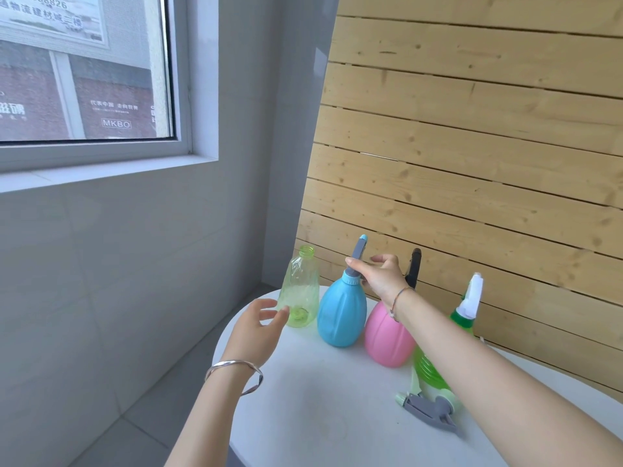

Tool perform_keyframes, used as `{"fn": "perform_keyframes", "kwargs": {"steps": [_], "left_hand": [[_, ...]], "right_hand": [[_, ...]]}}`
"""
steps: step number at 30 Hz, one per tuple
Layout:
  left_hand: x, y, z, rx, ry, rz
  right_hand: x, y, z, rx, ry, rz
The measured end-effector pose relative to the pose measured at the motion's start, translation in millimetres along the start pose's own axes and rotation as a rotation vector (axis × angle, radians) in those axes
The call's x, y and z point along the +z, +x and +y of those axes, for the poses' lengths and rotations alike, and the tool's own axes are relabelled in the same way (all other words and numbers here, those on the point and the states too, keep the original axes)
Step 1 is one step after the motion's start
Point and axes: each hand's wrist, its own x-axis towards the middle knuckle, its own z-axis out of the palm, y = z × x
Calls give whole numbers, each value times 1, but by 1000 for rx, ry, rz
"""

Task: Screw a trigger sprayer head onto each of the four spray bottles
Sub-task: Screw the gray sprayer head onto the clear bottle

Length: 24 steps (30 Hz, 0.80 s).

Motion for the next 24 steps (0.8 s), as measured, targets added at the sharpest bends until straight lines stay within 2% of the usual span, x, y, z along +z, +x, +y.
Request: {"fn": "perform_keyframes", "kwargs": {"steps": [2, 4, 7, 8, 10, 12, 14, 16, 20, 24], "left_hand": [[-1, 0, -1, -3, 1, 0], [-2, 0, -2, -3, 3, -1], [-4, 0, -2, -3, -5, 1], [-5, 1, -2, -4, -10, 2], [-6, 1, -3, -7, -14, 2], [-7, 0, -2, -3, -17, 8], [-10, -1, -2, 2, -27, 27], [-13, -2, 0, 1, -30, 39], [-17, -3, 1, 4, -45, 28], [-13, -7, 2, 62, -16, -17]], "right_hand": [[-1, -6, -5, 26, -4, -22], [1, -16, -11, -44, -108, 46], [9, -27, -25, -389, -210, 233], [14, -29, -33, -484, -196, 220], [29, -29, -51, -557, -192, 103], [48, -24, -60, -544, -334, -46], [68, -19, -60, -475, -576, -203], [80, -17, -52, -408, -735, -296], [75, -29, -45, -558, -737, -176], [51, -57, -48, -641, -677, -240]]}}
